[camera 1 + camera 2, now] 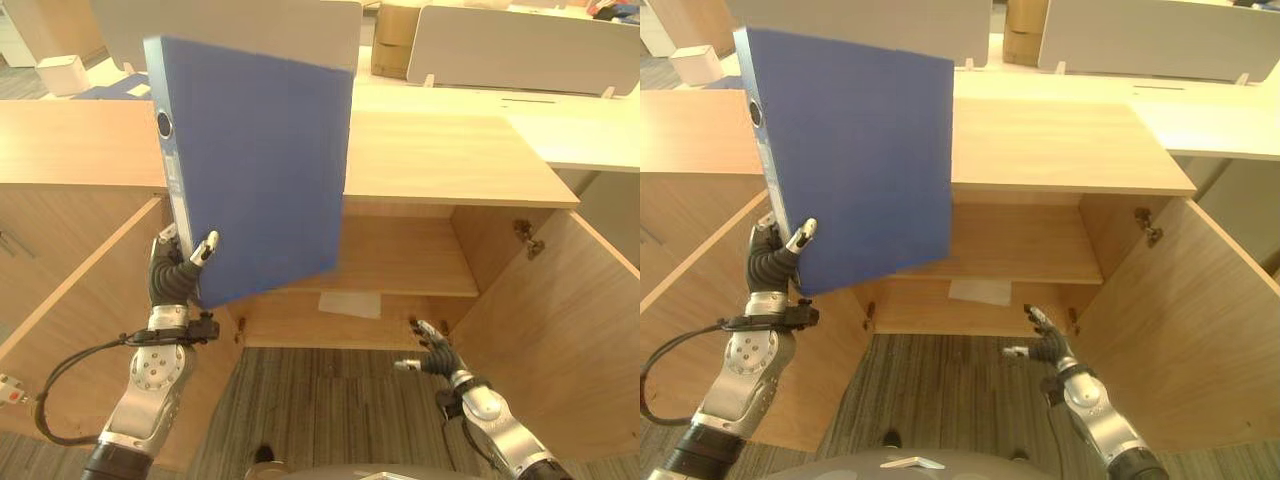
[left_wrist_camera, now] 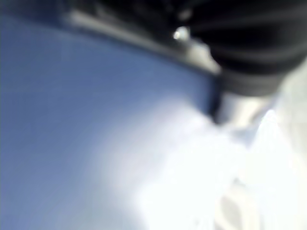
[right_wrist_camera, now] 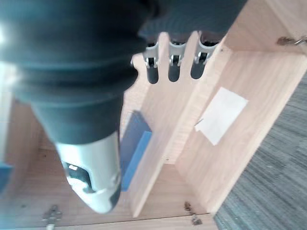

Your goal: Put the empty folder in the office cabinet

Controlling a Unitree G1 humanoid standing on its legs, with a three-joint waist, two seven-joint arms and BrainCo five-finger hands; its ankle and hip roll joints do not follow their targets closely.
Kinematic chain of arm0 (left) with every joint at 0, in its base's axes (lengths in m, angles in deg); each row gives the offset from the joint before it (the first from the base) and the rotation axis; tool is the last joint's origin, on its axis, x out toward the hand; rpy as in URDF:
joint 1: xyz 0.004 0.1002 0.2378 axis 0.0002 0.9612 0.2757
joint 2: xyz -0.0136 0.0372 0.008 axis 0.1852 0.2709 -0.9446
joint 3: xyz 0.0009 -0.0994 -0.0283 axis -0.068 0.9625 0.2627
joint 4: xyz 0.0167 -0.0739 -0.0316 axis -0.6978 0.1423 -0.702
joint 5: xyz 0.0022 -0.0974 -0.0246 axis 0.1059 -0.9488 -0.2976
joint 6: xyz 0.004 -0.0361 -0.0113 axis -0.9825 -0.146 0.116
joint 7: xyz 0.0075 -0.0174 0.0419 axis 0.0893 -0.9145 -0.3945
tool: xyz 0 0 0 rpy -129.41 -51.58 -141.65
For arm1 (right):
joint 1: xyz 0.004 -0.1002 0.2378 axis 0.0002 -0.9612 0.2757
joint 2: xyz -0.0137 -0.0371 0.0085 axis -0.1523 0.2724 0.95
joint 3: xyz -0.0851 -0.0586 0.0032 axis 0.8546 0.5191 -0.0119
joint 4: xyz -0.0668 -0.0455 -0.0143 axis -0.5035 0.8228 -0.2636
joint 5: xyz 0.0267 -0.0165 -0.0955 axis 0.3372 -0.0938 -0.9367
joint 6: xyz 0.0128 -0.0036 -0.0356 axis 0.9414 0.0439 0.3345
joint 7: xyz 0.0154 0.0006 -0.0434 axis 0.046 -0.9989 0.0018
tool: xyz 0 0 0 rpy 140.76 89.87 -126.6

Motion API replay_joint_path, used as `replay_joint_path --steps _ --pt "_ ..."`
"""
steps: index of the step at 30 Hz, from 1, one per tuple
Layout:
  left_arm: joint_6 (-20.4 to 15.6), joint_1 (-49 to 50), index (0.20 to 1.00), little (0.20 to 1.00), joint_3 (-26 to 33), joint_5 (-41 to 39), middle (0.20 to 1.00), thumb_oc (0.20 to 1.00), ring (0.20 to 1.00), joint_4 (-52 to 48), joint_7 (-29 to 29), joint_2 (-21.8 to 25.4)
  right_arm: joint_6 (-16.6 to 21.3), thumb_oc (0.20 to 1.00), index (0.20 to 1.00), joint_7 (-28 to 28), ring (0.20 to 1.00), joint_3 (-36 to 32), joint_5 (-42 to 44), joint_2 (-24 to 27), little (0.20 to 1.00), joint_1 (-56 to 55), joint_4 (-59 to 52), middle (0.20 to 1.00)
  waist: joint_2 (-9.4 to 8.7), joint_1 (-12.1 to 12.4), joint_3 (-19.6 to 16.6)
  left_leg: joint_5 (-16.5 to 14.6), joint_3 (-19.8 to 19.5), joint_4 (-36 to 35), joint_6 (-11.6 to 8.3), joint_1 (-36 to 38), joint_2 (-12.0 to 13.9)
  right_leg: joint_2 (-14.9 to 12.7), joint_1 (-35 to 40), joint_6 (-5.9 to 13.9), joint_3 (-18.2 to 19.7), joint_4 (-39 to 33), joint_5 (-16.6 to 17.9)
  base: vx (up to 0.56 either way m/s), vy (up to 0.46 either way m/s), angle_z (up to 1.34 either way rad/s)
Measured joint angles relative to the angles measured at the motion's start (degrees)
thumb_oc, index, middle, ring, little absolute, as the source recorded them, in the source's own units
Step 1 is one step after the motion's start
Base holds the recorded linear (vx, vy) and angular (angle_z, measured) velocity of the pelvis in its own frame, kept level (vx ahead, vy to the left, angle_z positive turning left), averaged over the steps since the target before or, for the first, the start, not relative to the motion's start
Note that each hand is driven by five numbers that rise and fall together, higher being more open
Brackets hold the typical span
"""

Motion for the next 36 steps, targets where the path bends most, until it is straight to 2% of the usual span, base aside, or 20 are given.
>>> replay_joint_path --steps 2,3,6,11,14,20,24,29,36 --pt "0.0 1.3 0.200 0.200 -0.2 -4.5 0.200 0.200 0.200 0.1 -4.7 -1.5 -0.1 1.000 1.000 -1.0 1.000 -0.7 2.5 0.1 1.000 0.8 -3.8 1.000 -0.21 0.1 -0.1 0.1 -0.2 0.0 0.08 0.0 0.0 0.0 0.1 0.04 -0.1 0.0 0.3 -0.01 0.002 0.02" --pt "0.0 1.3 0.200 0.200 -0.2 -4.5 0.200 0.200 0.200 0.1 -4.7 -1.5 -0.1 1.000 1.000 -1.0 1.000 -0.7 2.5 0.1 1.000 0.8 -3.8 1.000 -0.21 0.1 -0.1 0.1 -0.2 0.0 0.08 0.0 0.0 0.0 0.1 0.04 -0.1 0.0 0.3 -0.01 0.004 0.03" --pt "0.0 1.3 0.200 0.200 -0.2 -9.7 0.200 0.200 0.200 0.2 -10.5 -1.5 -0.3 1.000 1.000 -1.4 1.000 -2.4 6.0 0.7 1.000 3.9 -3.8 1.000 -0.41 0.9 -0.3 0.1 -0.3 0.0 0.07 -0.1 0.0 0.0 0.1 0.03 -0.2 0.0 0.3 0.00 0.000 0.00" --pt "0.0 1.3 0.200 0.200 -0.2 -10.8 0.200 0.200 0.200 0.3 -16.4 -1.0 -0.6 1.000 1.000 -2.8 1.000 -4.4 12.6 2.1 1.000 8.3 -5.8 1.000 -0.26 1.2 -0.4 0.1 -0.5 0.0 0.07 0.0 0.0 0.0 0.4 0.04 -0.6 0.0 0.2 0.01 0.023 0.03" --pt "0.0 1.1 0.200 0.200 0.0 -10.2 0.200 0.200 0.200 0.6 -16.8 0.0 -1.4 1.000 1.000 -4.1 1.000 -4.6 16.9 5.4 1.000 9.6 -12.2 1.000 -0.09 1.4 -0.5 0.1 -0.7 0.0 0.06 -0.1 -0.1 -0.1 0.6 0.02 -1.0 0.0 0.0 0.02 0.025 0.06" --pt "0.4 0.4 0.200 0.200 -0.1 -7.7 0.200 0.200 0.200 2.3 -17.8 0.9 -1.9 1.000 1.000 -5.0 1.000 -4.6 21.9 6.0 1.000 16.9 -14.2 1.000 -0.08 1.7 -0.5 0.1 -1.3 0.0 0.05 -0.2 0.0 0.0 0.9 0.06 -1.6 0.0 -0.1 0.02 0.005 0.04" --pt "1.4 0.2 0.200 0.200 0.0 -5.9 0.200 0.200 0.200 2.3 -18.5 2.0 -5.2 1.000 1.000 -4.8 1.000 -4.8 23.9 6.6 1.000 24.0 -14.1 1.000 -0.10 3.3 -0.5 0.1 -1.6 0.0 0.05 -0.4 -0.1 0.0 0.9 0.08 -1.9 0.0 -0.2 0.03 0.007 0.03" --pt "2.3 0.2 0.200 0.200 0.0 -5.8 0.200 0.200 0.200 2.3 -19.4 3.2 -7.8 1.000 1.000 -4.5 1.000 -6.3 26.7 6.7 1.000 26.4 -14.1 1.000 -0.44 4.3 -0.7 0.1 -2.4 0.0 0.00 -1.1 -0.1 0.1 0.8 0.06 -2.9 0.2 -0.3 0.01 -0.007 0.11" --pt "3.4 -0.3 0.200 0.200 -0.9 -5.8 0.200 0.200 0.200 2.8 -19.7 3.3 -11.0 1.000 1.000 -4.1 1.000 -4.6 30.4 6.4 1.000 27.4 -14.1 1.000 -0.43 4.2 -0.7 0.2 -2.8 0.0 -0.04 -1.0 -0.2 0.3 0.7 0.06 -3.1 0.3 -0.3 0.01 -0.003 0.02"
